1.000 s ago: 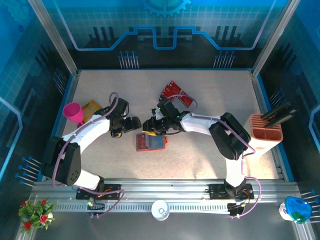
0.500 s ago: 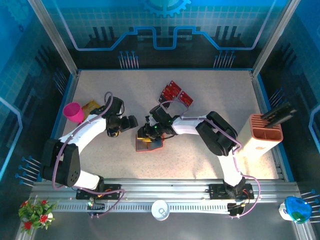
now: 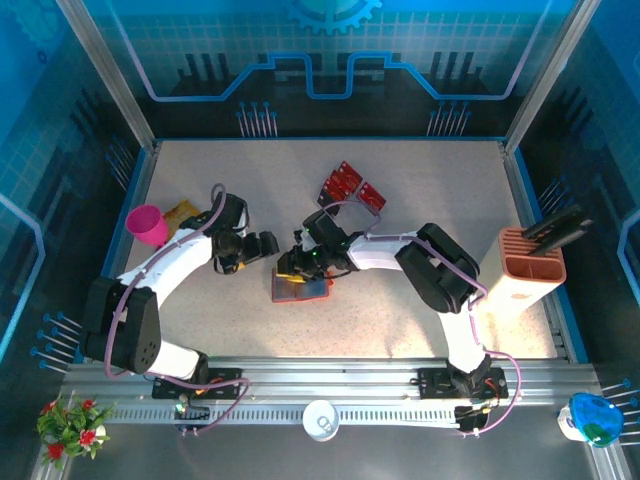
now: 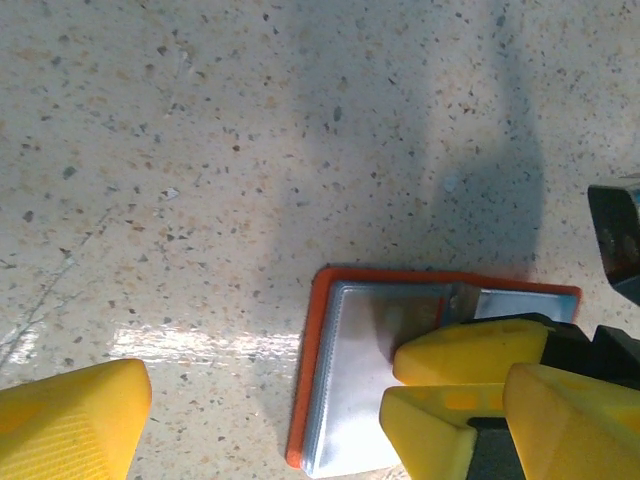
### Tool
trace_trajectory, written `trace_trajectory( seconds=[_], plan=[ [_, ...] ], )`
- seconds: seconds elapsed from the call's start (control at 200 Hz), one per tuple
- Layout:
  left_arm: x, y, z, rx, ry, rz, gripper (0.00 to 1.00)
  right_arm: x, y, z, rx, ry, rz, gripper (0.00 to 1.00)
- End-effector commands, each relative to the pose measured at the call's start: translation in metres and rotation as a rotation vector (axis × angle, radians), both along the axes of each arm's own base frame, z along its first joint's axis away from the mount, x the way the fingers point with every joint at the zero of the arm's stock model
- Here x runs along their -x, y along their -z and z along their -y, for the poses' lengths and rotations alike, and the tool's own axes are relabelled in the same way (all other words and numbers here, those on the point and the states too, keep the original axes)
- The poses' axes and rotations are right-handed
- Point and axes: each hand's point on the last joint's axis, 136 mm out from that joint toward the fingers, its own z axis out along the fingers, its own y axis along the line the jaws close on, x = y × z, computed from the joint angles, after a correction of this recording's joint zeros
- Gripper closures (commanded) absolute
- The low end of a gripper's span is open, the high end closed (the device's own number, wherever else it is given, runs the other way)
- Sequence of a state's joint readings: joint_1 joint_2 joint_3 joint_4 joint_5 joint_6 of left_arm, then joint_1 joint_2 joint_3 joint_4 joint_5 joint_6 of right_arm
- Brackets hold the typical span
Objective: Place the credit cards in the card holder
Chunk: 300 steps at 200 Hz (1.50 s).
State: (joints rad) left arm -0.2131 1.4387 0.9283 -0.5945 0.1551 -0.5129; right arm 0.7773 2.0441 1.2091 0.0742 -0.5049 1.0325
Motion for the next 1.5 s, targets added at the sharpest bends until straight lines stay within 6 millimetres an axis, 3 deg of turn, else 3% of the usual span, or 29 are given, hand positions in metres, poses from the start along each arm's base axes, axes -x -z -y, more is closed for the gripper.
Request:
trace_trajectory(
  seconds=[0.0, 0.22, 0.38, 0.655, 0.705, 0.825, 1.021, 1.226, 1.261, 1.496],
  plan=[
    [-0.004, -0.006, 0.006, 0.038, 0.039, 0.017, 0.07, -0.008, -0.021, 0.006, -0.033, 0.025, 0.034, 0.60],
    [0.003, 0.001, 0.010, 0.059, 0.047, -0.006, 0.07, -0.009, -0.028, 0.017, -0.042, 0.042, 0.038, 0.60],
    [0.011, 0.009, 0.015, 0.059, 0.057, -0.028, 0.07, -0.020, -0.043, 0.042, -0.045, 0.083, 0.065, 0.61],
    [0.015, 0.019, 0.025, 0.047, 0.083, -0.044, 0.05, -0.087, -0.105, 0.130, 0.165, 0.130, 0.238, 0.61],
    [0.014, 0.020, 0.026, 0.044, 0.084, -0.044, 0.04, -0.103, -0.120, 0.140, 0.209, 0.122, 0.284, 0.61],
    [0.012, 0.023, 0.028, 0.036, 0.087, -0.044, 0.01, -0.131, -0.135, 0.155, 0.340, 0.067, 0.344, 0.61],
    [0.008, 0.026, 0.026, 0.006, 0.088, -0.046, 0.01, -0.165, -0.132, 0.157, 0.493, -0.021, 0.382, 0.61],
    [0.005, 0.028, 0.021, -0.034, 0.080, -0.057, 0.01, -0.177, -0.118, 0.145, 0.583, -0.108, 0.408, 0.65],
    [0.005, 0.028, 0.021, -0.037, 0.082, -0.059, 0.01, -0.179, -0.102, 0.143, 0.612, -0.132, 0.391, 0.67],
    [0.004, 0.030, 0.022, -0.038, 0.085, -0.072, 0.01, -0.185, -0.073, 0.142, 0.715, -0.180, 0.401, 0.71]
  ],
)
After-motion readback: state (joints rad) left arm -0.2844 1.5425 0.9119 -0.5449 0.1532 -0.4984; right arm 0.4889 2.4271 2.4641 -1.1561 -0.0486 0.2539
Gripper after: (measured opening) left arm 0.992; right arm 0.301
